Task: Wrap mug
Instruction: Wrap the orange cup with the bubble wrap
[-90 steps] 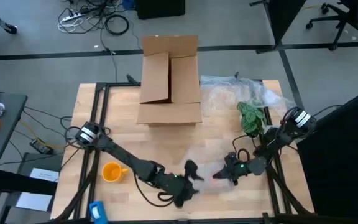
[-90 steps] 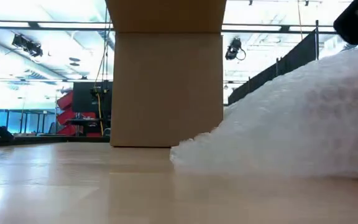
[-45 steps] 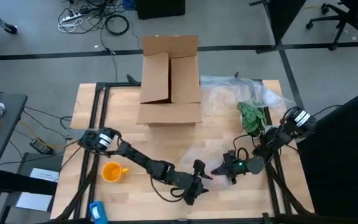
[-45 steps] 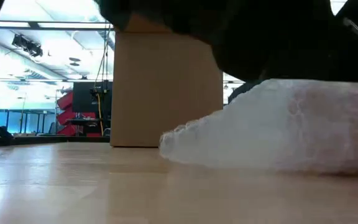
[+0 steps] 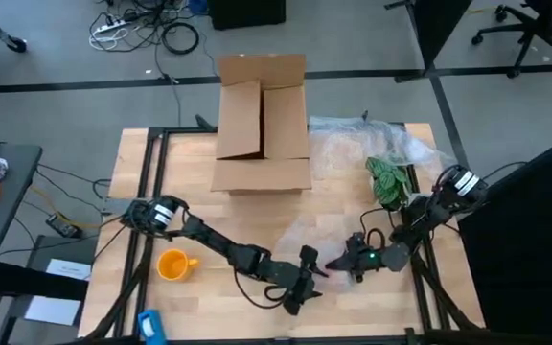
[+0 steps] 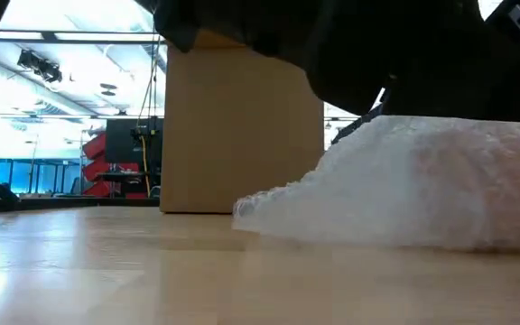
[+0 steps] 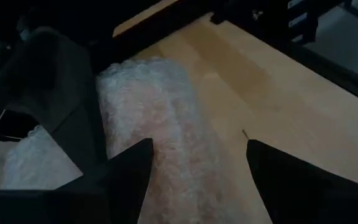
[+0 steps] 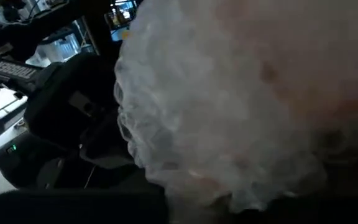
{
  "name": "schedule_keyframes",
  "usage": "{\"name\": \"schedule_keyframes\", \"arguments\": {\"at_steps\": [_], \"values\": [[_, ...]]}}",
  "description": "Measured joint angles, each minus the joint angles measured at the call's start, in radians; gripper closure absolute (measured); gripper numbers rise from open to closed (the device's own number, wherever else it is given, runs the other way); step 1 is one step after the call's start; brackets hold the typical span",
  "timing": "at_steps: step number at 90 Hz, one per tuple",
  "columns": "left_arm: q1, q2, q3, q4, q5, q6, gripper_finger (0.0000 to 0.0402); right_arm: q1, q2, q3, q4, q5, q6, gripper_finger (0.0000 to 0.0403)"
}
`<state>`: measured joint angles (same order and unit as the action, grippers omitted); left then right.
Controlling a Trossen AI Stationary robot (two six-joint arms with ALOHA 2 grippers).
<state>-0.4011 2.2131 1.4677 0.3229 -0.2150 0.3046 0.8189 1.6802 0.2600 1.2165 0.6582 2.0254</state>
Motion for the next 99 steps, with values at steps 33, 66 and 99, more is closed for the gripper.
{"name": "schedule_keyframes", "arguments": {"at_steps": [33, 66, 99], "values": [[0.002, 0.001, 0.0, -0.005, -0.009, -0.05, 0.0154, 0.045, -0.003, 0.002, 0.032, -0.008, -0.012, 0.0155], [0.012, 0.002, -0.001, -0.005, -0.054, -0.055, 0.0154, 0.194, -0.003, 0.002, 0.03, 0.19, -0.011, 0.0067], [0.017, 0.002, -0.001, -0.006, -0.058, -0.082, 0.0154, 0.396, -0.003, 0.002, 0.024, 0.525, -0.077, 0.0041]]}}
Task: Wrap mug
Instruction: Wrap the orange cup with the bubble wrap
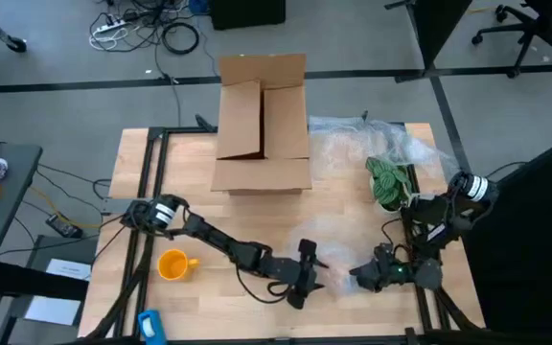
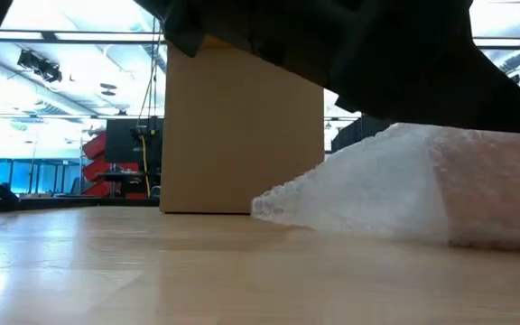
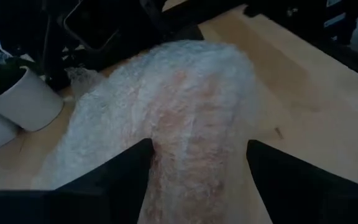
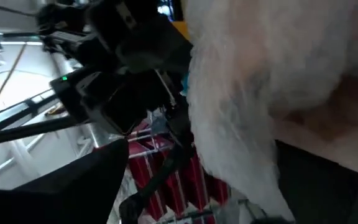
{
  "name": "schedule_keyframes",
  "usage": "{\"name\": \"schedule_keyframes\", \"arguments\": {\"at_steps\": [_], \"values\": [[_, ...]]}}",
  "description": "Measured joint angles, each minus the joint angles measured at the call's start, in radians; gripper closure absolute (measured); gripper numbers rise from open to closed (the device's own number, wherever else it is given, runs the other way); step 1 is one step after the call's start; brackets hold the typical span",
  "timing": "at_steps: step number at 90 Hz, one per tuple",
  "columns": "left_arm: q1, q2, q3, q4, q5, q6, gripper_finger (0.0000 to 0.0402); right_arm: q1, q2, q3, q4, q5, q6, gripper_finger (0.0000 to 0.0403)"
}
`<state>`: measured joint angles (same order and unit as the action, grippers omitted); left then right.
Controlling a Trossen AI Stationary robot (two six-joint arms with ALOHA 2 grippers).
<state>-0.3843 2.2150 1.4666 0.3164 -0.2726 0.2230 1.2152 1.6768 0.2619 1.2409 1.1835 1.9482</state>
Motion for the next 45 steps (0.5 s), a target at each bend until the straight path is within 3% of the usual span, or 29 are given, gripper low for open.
{"name": "schedule_keyframes", "arguments": {"at_steps": [16, 45], "values": [[0.0, 0.0, 0.0, 0.0, -0.003, -0.002, 0.0154, 0.071, -0.004, -0.003, 0.003, 0.13, -0.063, 0.0036], [0.0, 0.001, -0.001, 0.0, -0.006, -0.019, 0.0154, 0.041, -0.003, -0.023, 0.017, 0.153, -0.152, 0.0042]]}}
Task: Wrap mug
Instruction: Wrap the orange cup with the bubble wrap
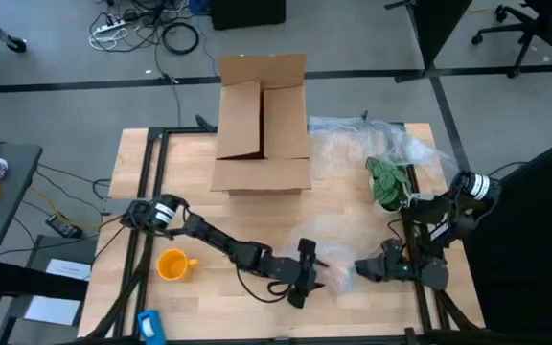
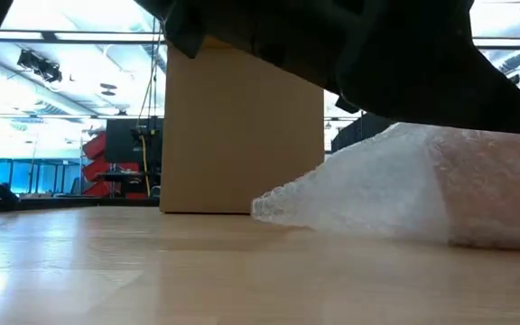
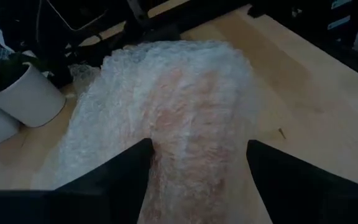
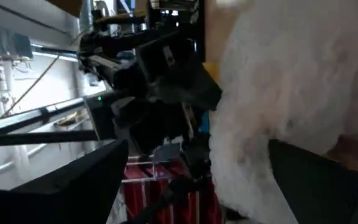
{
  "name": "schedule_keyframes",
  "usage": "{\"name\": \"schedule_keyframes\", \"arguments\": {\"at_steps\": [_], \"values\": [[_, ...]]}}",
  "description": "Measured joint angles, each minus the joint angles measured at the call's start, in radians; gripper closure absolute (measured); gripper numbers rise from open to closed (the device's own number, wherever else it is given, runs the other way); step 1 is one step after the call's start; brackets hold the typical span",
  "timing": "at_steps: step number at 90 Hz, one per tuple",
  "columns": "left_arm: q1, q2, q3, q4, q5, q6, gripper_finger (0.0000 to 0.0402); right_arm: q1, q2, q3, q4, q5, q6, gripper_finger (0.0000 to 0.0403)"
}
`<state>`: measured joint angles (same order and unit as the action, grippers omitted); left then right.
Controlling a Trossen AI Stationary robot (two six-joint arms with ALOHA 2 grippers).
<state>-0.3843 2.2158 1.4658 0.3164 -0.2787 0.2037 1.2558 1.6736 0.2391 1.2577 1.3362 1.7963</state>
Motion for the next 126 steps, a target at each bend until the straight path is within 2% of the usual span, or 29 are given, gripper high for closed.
{"name": "schedule_keyframes", "arguments": {"at_steps": [14, 35, 49, 72, 86, 92, 100, 105, 119, 126], "values": [[0.0, 0.0, 0.0, 0.001, 0.0, -0.006, 0.0154, -0.08, 0.003, 0.001, 0.004, -0.251, 0.026, 0.0053], [0.002, 0.0, 0.0, 0.001, 0.004, -0.009, 0.0154, -0.159, 0.002, -0.011, 0.002, -0.524, 0.052, 0.0072], [0.006, 0.0, 0.0, 0.002, 0.006, -0.019, 0.0154, -0.17, -0.026, -0.054, 0.002, -0.651, 0.103, 0.0081], [0.011, 0.0, 0.0, 0.001, 0.002, -0.052, 0.0154, -0.084, -0.223, -0.174, -0.014, -0.648, 0.104, 0.0091], [0.013, 0.0, 0.0, 0.003, 0.001, -0.054, 0.0154, -0.005, -0.338, -0.161, -0.225, -0.633, 0.116, 0.0096], [0.015, 0.0, 0.0, 0.003, 0.0, -0.054, 0.0154, 0.021, -0.366, -0.139, -0.314, -0.616, 0.047, 0.0099], [0.018, 0.0, 0.0, 0.003, 0.0, -0.06, 0.0154, 0.039, -0.365, -0.106, -0.423, -0.532, -0.02, 0.0101], [0.019, 0.0, 0.0, 0.003, -0.001, -0.069, 0.0154, 0.033, -0.348, -0.081, -0.463, -0.52, -0.021, 0.0103], [0.018, 0.0, 0.0, 0.003, -0.002, -0.08, 0.0154, -0.004, -0.275, -0.033, -0.423, -0.672, -0.085, 0.0113], [0.019, 0.0, 0.0, 0.003, -0.003, -0.085, 0.0154, -0.036, -0.258, -0.011, -0.419, -0.69, -0.166, 0.0131]]}}
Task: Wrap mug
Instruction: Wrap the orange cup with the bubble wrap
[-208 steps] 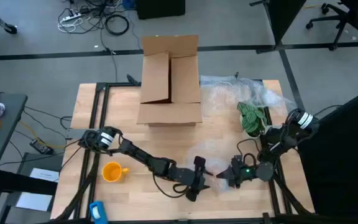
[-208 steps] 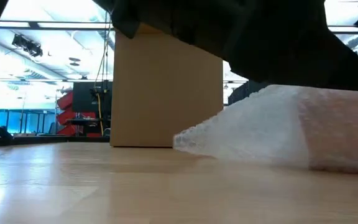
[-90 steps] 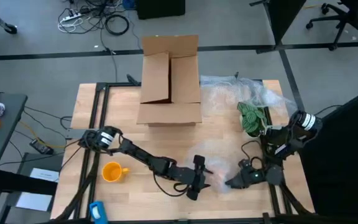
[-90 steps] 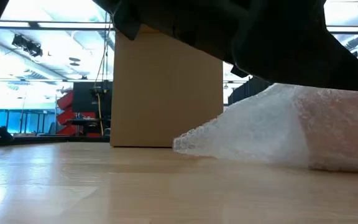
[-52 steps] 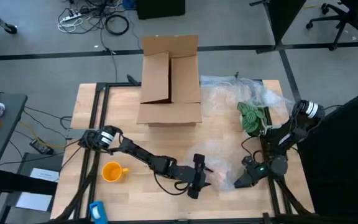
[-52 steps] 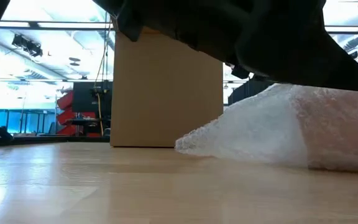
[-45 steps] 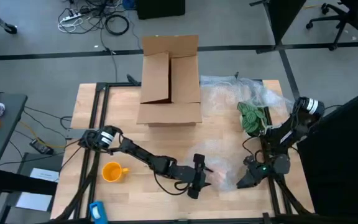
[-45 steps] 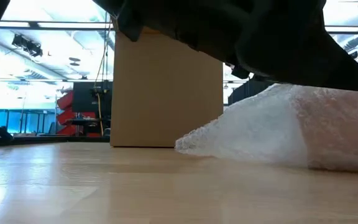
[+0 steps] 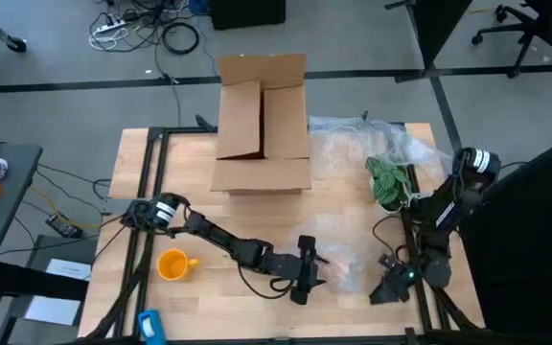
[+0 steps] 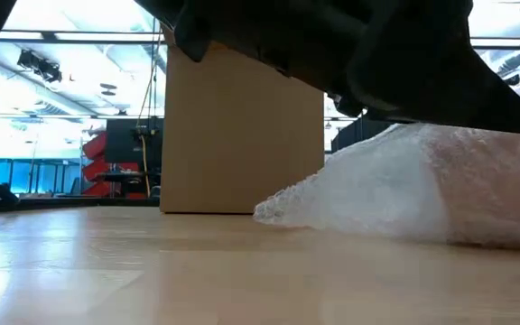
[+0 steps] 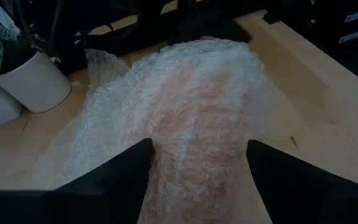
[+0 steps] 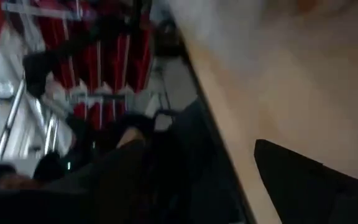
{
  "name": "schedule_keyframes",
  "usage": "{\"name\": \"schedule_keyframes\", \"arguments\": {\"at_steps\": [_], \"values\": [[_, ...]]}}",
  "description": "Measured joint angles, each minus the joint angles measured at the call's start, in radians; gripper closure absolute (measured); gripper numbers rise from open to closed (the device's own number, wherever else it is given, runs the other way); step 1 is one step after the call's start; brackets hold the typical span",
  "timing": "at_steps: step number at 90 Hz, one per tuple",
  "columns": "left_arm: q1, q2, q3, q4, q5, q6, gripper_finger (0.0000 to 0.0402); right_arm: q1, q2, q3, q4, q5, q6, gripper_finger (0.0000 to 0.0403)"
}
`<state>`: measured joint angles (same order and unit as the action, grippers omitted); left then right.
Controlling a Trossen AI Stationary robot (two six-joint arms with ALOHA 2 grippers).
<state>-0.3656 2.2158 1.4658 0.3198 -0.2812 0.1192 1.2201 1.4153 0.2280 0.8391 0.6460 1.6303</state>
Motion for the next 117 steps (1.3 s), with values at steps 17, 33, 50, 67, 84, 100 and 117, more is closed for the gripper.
{"name": "schedule_keyframes", "arguments": {"at_steps": [17, 33, 50, 67, 84, 100, 117], "values": [[0.0, 0.0, 0.0, 0.002, -0.009, -0.001, 0.0154, -0.044, -0.035, 0.074, -0.017, 0.068, -0.358, 0.026], [0.0, 0.0, 0.0, 0.002, -0.009, -0.001, 0.0154, -0.037, -0.043, 0.115, -0.227, 0.132, -0.349, 0.039], [0.0, 0.0, 0.0, 0.0, -0.009, -0.001, 0.0154, -0.091, -0.041, 0.157, -0.576, 0.214, -0.253, 0.0401], [0.0, 0.0, 0.0, -0.004, -0.011, 0.0, 0.0154, -0.227, -0.04, 0.158, -0.624, 0.209, -0.338, 0.0402], [0.002, 0.0, 0.0, -0.004, -0.013, 0.0, 0.0154, -0.346, -0.039, 0.157, -0.571, 0.189, -0.549, 0.0402], [0.008, -0.002, 0.0, -0.02, -0.001, 0.008, 0.0154, -0.412, 0.026, 0.156, -0.44, 0.102, -0.699, 0.0403], [0.019, -0.003, 0.001, -0.055, -0.007, 0.018, 0.0154, -0.418, 0.134, 0.156, -0.206, -0.014, -0.783, 0.0403]]}}
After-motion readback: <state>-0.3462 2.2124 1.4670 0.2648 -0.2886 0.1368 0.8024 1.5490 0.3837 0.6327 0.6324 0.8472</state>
